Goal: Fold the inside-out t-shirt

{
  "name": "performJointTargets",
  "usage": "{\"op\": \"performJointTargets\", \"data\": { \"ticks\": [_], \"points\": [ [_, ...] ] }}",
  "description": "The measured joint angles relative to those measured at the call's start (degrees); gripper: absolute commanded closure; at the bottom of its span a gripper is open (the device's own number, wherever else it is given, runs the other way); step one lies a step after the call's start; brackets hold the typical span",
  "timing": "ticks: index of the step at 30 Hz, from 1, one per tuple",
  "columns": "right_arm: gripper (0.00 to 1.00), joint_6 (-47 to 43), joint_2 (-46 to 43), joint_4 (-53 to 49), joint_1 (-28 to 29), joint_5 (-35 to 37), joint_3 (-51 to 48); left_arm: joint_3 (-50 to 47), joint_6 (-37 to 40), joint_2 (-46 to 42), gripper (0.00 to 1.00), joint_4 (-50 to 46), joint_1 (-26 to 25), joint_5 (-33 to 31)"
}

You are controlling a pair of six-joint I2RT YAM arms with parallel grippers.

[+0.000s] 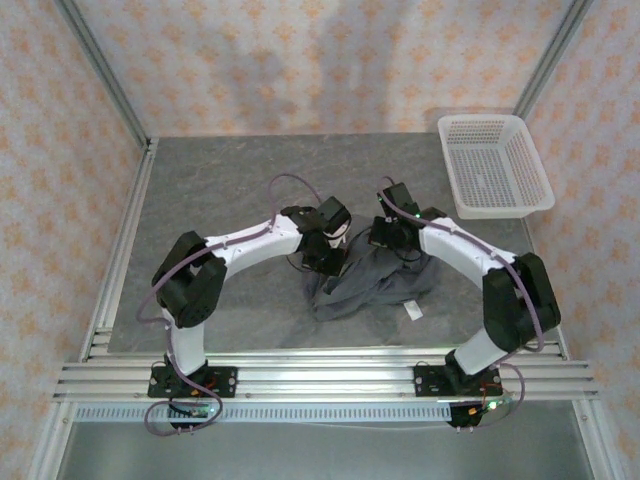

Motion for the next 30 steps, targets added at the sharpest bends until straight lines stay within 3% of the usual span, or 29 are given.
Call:
{"op": "performJointTargets", "data": {
  "ticks": [4, 7, 11, 17, 22, 26, 30],
  "points": [
    [1.0, -0.02, -7.52, -0.79, -0.44, -0.13, 0.52, 0.02, -0.9, -3.78, 1.0, 0.37, 2.14, 0.57],
    [1.0, -0.28, -13.75, -3.02, -0.66, -0.11, 5.81, 2.38, -1.7, -11.65, 1.0, -0.46, 5.88, -0.09],
    [1.0, -1.73, -18.45, -3.39, -0.83, -0.09, 18.51, 13.42, -1.66, -23.8, 1.0, -0.76, 10.29, -5.66],
    [1.0, -4.35, -19.39, -4.66, -0.7, -6.71, 30.4, 22.23, -0.96, -36.5, 1.0, 0.63, 9.79, -12.31],
    [1.0, -4.22, -21.66, -7.39, -0.63, -13.97, 33.92, 22.4, -0.09, -38.07, 1.0, 1.84, 9.84, -9.53],
    [1.0, -3.58, -22.95, -8.17, -0.72, -19.28, 43.19, 26.73, -0.15, -34.73, 1.0, 1.7, 9.46, -6.36],
    [1.0, -3.48, -23.28, -9.51, -0.72, -19.58, 54.4, 29.03, -0.17, -33.55, 1.0, 1.75, 7.17, -6.8]
  ]
}}
